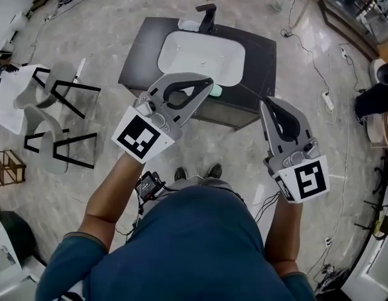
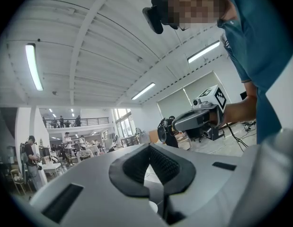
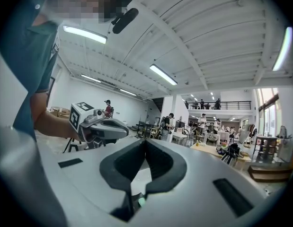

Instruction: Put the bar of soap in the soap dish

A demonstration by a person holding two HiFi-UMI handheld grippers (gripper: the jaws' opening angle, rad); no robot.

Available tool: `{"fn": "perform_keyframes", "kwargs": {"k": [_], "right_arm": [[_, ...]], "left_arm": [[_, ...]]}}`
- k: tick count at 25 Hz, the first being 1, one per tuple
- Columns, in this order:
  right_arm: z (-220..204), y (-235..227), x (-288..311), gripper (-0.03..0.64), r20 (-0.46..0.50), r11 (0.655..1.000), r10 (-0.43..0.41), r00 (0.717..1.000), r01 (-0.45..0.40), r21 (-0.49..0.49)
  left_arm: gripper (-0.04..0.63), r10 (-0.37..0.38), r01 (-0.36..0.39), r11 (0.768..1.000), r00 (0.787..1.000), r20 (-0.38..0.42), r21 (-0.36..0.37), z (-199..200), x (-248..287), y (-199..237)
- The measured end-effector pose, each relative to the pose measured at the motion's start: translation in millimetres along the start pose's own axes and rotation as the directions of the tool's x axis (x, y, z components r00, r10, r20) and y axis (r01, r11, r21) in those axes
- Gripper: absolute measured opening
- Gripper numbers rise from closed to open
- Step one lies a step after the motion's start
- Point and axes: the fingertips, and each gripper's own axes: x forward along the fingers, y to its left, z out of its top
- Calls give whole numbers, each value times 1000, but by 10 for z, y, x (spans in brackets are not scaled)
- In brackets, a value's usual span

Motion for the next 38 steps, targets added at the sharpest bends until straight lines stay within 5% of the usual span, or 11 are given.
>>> {"fn": "perform_keyframes", "kwargs": {"k": [17,31,38], "right_arm": [[-371,-486,623,14,11,985,171,985,-171,19],[-512,-325,1500,14,-38,992,121,992,-119,38],[-745,-313,1756,15,-56,984,168,984,-164,63]], "left_arm": [[0,152,-152,988,987,-55,8,-263,322,487],[0,80,-80,997,997,-20,-18,-580,16,1220],[0,86,-88,995,995,-43,-44,-774,30,1311]]}}
